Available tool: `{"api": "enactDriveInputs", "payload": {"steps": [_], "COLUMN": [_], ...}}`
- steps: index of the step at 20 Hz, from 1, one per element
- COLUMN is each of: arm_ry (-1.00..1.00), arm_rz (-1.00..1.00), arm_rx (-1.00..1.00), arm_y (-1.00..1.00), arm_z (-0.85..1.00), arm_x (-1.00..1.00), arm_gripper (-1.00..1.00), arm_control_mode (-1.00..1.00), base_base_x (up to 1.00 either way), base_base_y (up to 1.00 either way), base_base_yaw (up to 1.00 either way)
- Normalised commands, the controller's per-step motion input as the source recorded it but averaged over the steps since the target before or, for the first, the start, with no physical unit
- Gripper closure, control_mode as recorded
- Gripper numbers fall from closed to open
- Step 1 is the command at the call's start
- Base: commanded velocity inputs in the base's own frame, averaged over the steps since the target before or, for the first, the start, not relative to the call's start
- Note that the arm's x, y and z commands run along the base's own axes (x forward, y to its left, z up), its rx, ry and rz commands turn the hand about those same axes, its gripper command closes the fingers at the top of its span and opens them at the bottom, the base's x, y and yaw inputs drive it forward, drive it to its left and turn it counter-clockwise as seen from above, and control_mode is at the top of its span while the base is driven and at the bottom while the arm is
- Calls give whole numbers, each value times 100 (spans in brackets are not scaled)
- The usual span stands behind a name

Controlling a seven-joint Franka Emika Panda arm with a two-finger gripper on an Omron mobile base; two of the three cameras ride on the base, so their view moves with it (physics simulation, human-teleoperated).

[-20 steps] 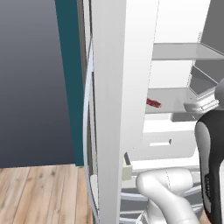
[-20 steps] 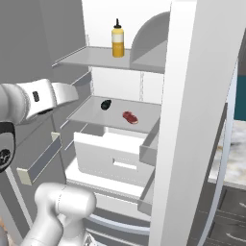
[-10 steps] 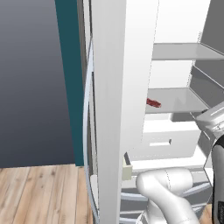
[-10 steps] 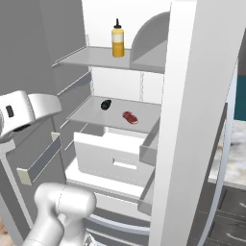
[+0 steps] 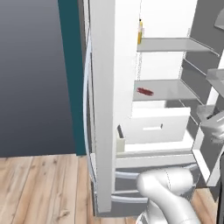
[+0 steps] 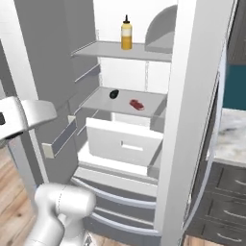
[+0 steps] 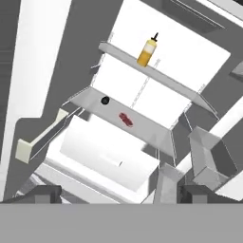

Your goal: Place the mustard and condiment bottle from the counter to the top shelf of the fridge. If the existing items in the fridge are on the top shelf, move them to other shelves.

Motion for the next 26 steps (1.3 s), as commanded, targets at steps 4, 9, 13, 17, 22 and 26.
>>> {"api": "enactDriveInputs", "payload": {"steps": [4,9,13,17,22,26], "arm_ry": [0,0,0,0,0,0], "arm_rz": [0,0,0,0,0,0], "arm_rx": [0,0,0,0,0,0], "arm_y": [0,0,0,0,0,0], "arm_z": [0,0,0,0,0,0], "arm_x": [0,0,0,0,0,0], "arm_gripper": [-100,-100,-100,-100,-100,-100], "arm_control_mode": [100,100,100,100,100,100], "base_base_x": [-100,-96,-42,16,78,100], "base_base_y": [-61,-78,-99,-100,-99,-72], "base_base_yaw": [-24,-43,-46,-33,-16,1]}}
